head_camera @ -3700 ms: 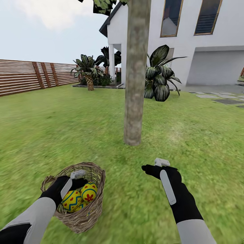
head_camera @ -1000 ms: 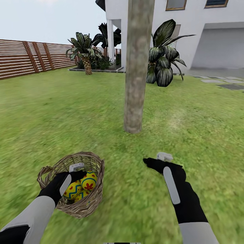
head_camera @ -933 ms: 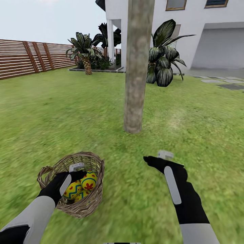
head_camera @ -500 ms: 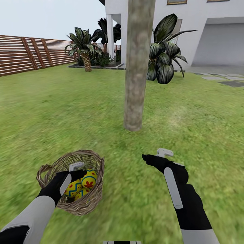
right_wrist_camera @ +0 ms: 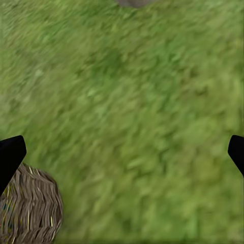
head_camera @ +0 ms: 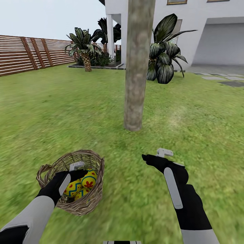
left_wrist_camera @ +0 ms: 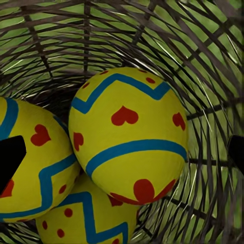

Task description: Take the three Easter eggs out of the wicker basket on the lawn in the garden, then place them on the lawn next to a single tree (choose any tree) so that all three eggs are next to the same tree and none are left in the basket.

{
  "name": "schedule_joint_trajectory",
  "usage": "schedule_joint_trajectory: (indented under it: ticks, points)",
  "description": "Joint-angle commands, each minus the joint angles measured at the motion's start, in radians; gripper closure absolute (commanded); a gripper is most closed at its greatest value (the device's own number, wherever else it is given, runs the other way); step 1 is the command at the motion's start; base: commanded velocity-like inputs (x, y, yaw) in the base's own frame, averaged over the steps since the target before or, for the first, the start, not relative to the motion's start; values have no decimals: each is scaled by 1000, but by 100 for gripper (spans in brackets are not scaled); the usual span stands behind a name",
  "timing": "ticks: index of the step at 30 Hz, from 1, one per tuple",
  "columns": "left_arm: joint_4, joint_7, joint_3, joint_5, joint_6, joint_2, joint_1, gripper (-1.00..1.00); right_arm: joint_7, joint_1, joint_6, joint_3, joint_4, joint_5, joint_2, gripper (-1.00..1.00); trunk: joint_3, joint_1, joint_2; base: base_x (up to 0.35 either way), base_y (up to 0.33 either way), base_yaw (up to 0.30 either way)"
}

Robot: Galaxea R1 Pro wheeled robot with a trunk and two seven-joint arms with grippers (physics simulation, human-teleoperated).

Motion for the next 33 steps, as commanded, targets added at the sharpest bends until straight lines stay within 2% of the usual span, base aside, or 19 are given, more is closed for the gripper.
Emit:
schedule_joint_trajectory:
  ticks: [1, 17, 24, 30, 33]
  points:
    - [-1, -7, 4, 3, 7, 0, 0, -100, -10, -1, 3, 1, -1, -11, 0, -100, -1, 0, 0, 0, 0, 0]
    - [-1, -14, 4, 3, 6, 2, 0, -100, -10, -1, 3, 1, 0, -17, 0, -100, -63, 7, -4, 0, 0, 0]
    - [-3, -14, 4, 3, 6, 2, 0, -100, -10, -1, 3, 1, 1, -17, 0, -100, -63, 7, -4, 0, 0, 0]
    - [-3, -14, 4, 3, 5, 2, 0, -100, -10, -1, 3, 1, 1, -17, 0, -100, -86, 10, -5, 0, 0, 0]
    - [-3, -14, 4, 3, 5, 1, 0, -100, -10, -1, 3, 1, 1, -17, 0, -100, -86, 10, -5, 0, 0, 0]
